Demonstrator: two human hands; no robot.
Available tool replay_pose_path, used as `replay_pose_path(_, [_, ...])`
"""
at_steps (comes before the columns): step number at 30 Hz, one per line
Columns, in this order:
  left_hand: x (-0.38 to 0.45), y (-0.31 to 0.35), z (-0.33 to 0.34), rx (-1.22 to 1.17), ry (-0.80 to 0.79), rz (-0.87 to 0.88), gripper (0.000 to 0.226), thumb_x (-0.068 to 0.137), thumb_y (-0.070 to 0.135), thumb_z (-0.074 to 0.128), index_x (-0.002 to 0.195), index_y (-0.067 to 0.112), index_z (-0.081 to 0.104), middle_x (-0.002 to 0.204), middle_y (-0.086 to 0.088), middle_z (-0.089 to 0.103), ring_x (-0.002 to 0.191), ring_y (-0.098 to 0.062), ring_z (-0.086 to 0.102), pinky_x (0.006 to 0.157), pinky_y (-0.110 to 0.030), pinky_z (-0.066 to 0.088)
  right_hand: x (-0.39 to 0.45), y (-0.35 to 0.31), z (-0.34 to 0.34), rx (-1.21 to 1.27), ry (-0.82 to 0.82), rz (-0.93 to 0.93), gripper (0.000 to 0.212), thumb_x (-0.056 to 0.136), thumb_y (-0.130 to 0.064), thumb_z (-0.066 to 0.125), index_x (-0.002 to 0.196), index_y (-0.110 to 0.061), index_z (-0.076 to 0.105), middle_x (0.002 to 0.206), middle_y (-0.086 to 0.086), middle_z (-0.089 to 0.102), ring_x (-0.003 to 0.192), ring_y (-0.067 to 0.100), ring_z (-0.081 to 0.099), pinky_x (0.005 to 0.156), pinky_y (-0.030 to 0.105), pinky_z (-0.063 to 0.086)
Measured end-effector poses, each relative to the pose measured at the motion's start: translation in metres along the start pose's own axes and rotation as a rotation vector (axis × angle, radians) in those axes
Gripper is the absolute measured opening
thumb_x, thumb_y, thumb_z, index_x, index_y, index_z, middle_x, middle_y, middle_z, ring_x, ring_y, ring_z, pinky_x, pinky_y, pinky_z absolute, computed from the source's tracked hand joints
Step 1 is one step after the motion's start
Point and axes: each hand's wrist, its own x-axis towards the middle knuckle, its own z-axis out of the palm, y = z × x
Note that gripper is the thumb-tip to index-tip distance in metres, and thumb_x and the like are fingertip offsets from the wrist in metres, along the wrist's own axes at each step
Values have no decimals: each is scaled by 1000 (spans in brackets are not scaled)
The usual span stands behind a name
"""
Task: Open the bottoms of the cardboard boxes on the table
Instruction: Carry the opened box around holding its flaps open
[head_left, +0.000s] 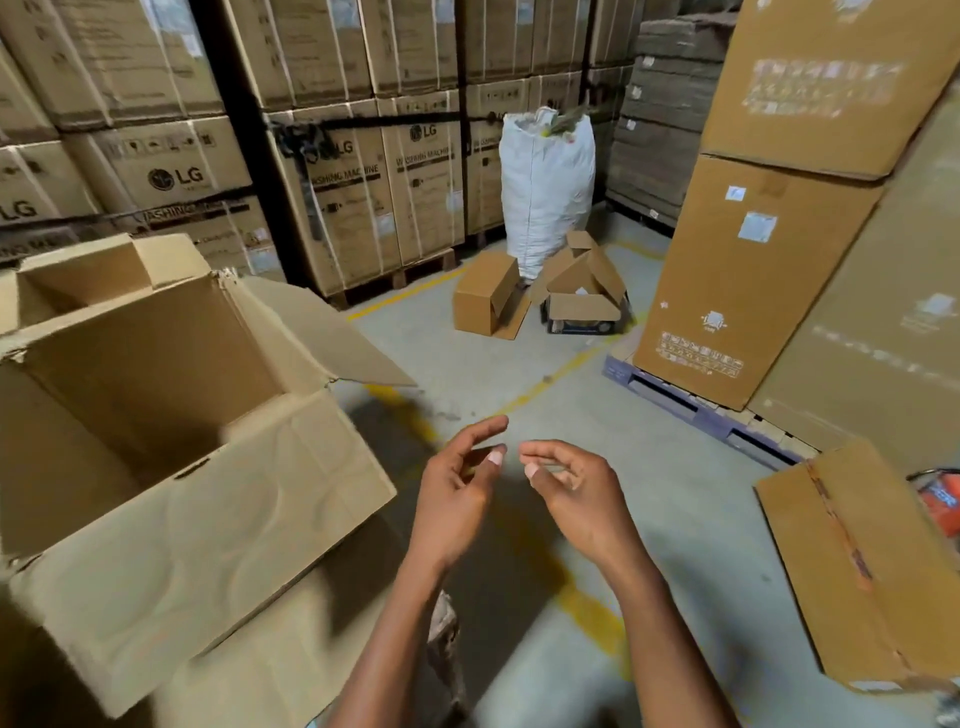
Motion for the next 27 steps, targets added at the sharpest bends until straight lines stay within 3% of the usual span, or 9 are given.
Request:
replay_pose_path(4, [73, -14, 29, 5, 85, 17, 33, 96, 16, 60, 124, 32, 67, 126, 14, 68, 117, -12, 64, 96, -39, 54, 96, 18, -20, -8, -94, -34, 21, 94, -15, 65, 108, -25, 76, 104, -17, 74, 98, -6, 67, 86, 13, 50])
replay_pose_path(8, [137, -15, 49, 29, 254, 6, 35, 97, 5, 60, 124, 26, 67, 122, 8, 70, 100, -1, 66, 86, -21, 49, 189, 17, -29, -9, -260, -78, 21, 94, -15, 65, 109, -24, 76, 103, -16, 75, 94, -5, 67, 83, 13, 51])
replay_pose_path(12, [187, -7, 54, 79, 441, -21, 34, 95, 14, 59, 123, 31, 67, 124, 14, 68, 115, -9, 65, 98, -41, 53, 264, 2, -26, -37, -453, -133, 19, 95, -20, 64, 110, -27, 74, 101, -20, 73, 87, -13, 64, 74, 5, 46])
replay_pose_path(16, [214, 12, 35, 143, 662, -51, 34, 93, 21, 58, 121, 37, 68, 127, 19, 66, 117, -5, 61, 102, -49, 49, 326, -18, -1, -44, -654, -235, 22, 96, -14, 62, 110, -27, 74, 102, -20, 71, 86, -15, 63, 72, 1, 43])
replay_pose_path(18, [218, 21, 20, 154, 757, -71, 32, 94, 24, 59, 121, 40, 68, 129, 19, 65, 117, -9, 62, 104, -50, 48, 352, -31, 20, -23, -740, -274, 22, 96, -12, 63, 110, -24, 75, 106, -14, 74, 96, -3, 66, 81, 7, 48])
replay_pose_path(21, [224, 35, -3, 167, 930, -60, 27, 98, 21, 60, 117, 39, 70, 122, 18, 69, 112, -10, 67, 102, -47, 51, 385, -54, 60, 19, -839, -344, 22, 94, -13, 64, 106, -28, 76, 103, -16, 75, 95, 4, 68, 87, 22, 54])
replay_pose_path(27, [240, 54, -39, 236, 1183, 36, 23, 99, 16, 58, 118, 25, 70, 121, 12, 70, 106, -13, 70, 94, -39, 56, 424, -95, 149, 138, -1095, -452, 23, 95, -12, 64, 105, -29, 76, 100, -9, 76, 83, 10, 71, 70, 19, 50])
